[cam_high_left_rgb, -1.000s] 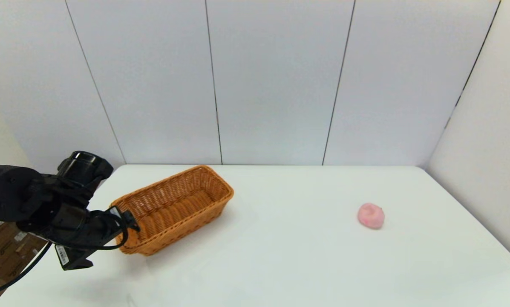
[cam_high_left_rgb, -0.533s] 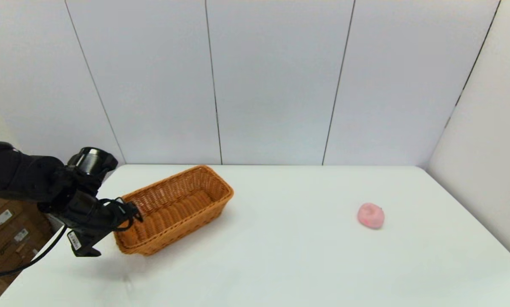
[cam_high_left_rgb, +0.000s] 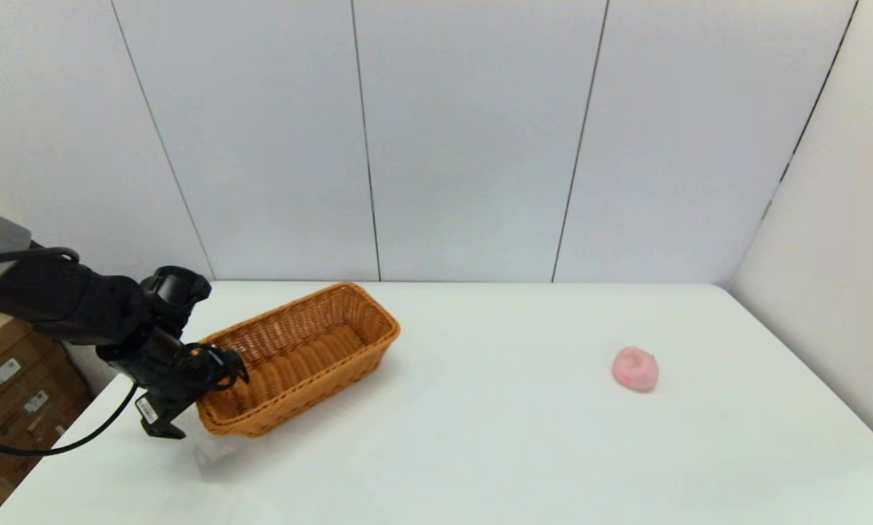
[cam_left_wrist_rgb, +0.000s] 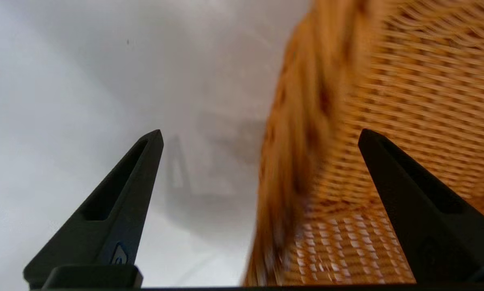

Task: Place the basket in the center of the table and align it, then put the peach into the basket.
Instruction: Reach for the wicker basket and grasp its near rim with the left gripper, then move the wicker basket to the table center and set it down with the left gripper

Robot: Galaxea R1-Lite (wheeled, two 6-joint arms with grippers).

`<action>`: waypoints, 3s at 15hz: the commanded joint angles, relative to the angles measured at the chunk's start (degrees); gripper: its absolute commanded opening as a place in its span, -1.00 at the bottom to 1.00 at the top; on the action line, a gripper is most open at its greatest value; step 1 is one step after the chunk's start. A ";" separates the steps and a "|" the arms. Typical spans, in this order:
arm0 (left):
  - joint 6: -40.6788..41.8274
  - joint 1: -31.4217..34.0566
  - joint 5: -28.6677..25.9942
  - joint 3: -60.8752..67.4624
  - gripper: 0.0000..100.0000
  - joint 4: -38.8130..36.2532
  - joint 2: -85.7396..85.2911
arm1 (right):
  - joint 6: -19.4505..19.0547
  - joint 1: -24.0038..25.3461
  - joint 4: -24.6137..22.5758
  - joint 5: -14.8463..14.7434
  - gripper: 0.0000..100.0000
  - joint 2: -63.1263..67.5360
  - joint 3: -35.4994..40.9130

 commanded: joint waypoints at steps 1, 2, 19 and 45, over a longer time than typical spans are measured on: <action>-0.14 0.71 -0.34 -0.34 -1.00 0.25 2.88 | -0.09 0.02 0.17 -0.02 1.00 -0.02 0.00; -0.05 1.15 -0.60 -0.70 -1.00 0.34 2.79 | -0.09 0.02 0.17 -0.02 1.00 -0.02 0.00; 2.32 6.16 -23.98 -2.72 -1.00 4.12 -4.76 | -0.53 0.02 0.43 0.42 1.00 -0.02 -0.09; 1.26 -28.12 -17.92 -33.65 -1.00 19.94 14.92 | -1.14 0.02 0.52 0.77 1.00 -0.02 -0.09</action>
